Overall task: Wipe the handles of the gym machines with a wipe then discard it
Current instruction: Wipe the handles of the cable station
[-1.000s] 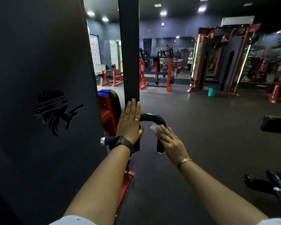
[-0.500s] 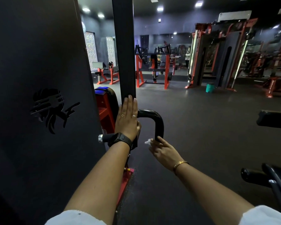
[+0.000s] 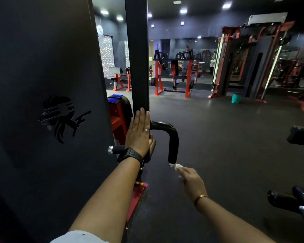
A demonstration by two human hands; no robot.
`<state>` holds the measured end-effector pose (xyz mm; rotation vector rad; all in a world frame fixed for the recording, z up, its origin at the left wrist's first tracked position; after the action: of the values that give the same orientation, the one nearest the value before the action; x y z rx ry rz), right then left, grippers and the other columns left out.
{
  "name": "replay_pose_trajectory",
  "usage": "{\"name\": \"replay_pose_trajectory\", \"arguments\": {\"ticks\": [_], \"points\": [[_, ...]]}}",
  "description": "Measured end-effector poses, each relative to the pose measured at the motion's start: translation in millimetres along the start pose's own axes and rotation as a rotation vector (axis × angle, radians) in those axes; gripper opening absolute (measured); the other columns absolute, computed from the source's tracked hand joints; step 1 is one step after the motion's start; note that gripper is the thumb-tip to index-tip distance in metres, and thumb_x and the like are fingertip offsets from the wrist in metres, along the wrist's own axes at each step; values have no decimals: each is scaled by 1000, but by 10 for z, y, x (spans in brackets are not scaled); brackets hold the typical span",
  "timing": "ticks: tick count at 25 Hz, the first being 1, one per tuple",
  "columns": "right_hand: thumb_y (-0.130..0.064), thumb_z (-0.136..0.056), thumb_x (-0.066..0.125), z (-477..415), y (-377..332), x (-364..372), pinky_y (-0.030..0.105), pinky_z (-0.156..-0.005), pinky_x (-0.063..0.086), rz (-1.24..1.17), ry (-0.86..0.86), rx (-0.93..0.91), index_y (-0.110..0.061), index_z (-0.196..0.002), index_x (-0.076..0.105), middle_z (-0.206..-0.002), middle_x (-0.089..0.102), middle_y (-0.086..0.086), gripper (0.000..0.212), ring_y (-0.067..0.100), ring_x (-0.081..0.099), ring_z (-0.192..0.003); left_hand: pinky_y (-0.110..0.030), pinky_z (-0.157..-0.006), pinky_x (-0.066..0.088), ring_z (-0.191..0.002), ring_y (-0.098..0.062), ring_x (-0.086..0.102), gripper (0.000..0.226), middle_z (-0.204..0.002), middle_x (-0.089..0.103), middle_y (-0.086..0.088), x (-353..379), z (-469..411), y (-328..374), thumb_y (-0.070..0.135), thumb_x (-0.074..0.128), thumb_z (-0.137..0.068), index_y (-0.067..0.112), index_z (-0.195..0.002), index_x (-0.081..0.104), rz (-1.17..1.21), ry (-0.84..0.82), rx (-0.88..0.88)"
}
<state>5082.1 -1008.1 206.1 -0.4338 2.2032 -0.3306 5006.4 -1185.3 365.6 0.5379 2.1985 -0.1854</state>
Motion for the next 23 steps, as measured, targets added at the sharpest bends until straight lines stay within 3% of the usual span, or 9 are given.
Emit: {"name": "replay_pose_trajectory", "arguments": {"ticks": [2, 3, 5, 7, 10, 13, 16, 18, 23], "points": [[1, -84, 60, -35, 496, 64, 25, -76, 41, -463, 122, 661, -5, -110, 67, -106, 67, 16, 27, 35, 62, -98, -24, -106, -30, -132, -13, -41, 89, -145, -35, -2, 50, 34, 7, 22, 53, -92, 15, -142, -20, 17, 14, -21], [-3, -91, 52, -39, 577, 255, 26, -73, 40, -675, 96, 889, 0, -111, 64, -106, 65, 20, 24, 35, 61, -95, -24, -106, -30, -132, -14, -40, 86, -145, -34, -3, 81, 44, 5, 21, 52, -94, 15, -142, -20, 17, 19, -32], [0, -95, 39, -145, 418, 620, 29, -67, 42, -1142, 44, 1073, 6, -106, 62, -100, 60, 18, 26, 30, 58, -76, -25, -106, -31, -131, -14, -43, 87, -144, -37, -4, 131, 54, -4, 18, 51, -94, 15, -140, -24, -13, 33, -54], [8, -89, 37, -137, 260, 726, 27, -65, 42, -1401, 88, 1180, 6, -104, 62, -104, 54, 12, 28, 22, 52, -69, -30, -111, -25, -136, -17, -37, 93, -147, -32, -8, 91, 53, 5, 14, 58, -89, 14, -142, -19, -36, 67, -69], [10, -85, 36, -2, -60, 830, 28, -70, 53, -1665, -94, 1179, 11, -93, 62, -108, 57, 20, 27, 28, 61, -86, -44, -113, 12, -140, -30, 5, 97, -149, 2, -19, -48, 105, 92, 7, 77, -72, 2, -144, 11, -13, 190, -33], [1, -87, 38, 99, -528, 915, 25, -65, 52, -1583, -463, 1062, 9, -111, 61, -115, 64, 19, 35, 23, 65, -91, -40, -115, 5, -141, -25, -10, 91, -151, -10, -13, 115, 189, 51, 14, 67, -84, 7, -145, -1, 3, 95, -45], [-1, -91, 33, 8, -782, 961, 25, -59, 49, -1580, -477, 1065, 0, -117, 55, -110, 62, 16, 34, 19, 62, -81, -34, -117, -1, -142, -19, -14, 82, -153, -13, -5, 253, 414, -149, 20, 55, -92, 10, -145, -6, 53, 37, -83], [-1, -90, 36, -125, -920, 931, 28, -65, 50, -1643, -451, 1054, 1, -118, 54, -110, 61, 17, 33, 22, 61, -84, -32, -119, -2, -145, -15, -12, 76, -156, -11, 0, 243, 618, -491, 20, 48, -96, 15, -148, -7, 201, 74, -244], [3, -91, 34, -326, -1471, 910, 39, -74, 57, -1849, -560, 931, 3, -121, 46, -111, 65, 21, 33, 30, 69, -92, -29, -112, 20, -143, -20, 23, 52, -157, 23, -6, 440, 1227, -1483, 25, 34, -102, 15, -152, 21, 1007, 272, -1037]]}}
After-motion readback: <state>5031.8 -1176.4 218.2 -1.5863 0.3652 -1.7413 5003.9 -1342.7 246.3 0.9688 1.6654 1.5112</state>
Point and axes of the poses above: each hand's wrist, its own z-axis away from the middle knuckle, its own x-axis out of the palm, y = z × x, the point moved 10 cm from there along -z, towards the middle knuckle
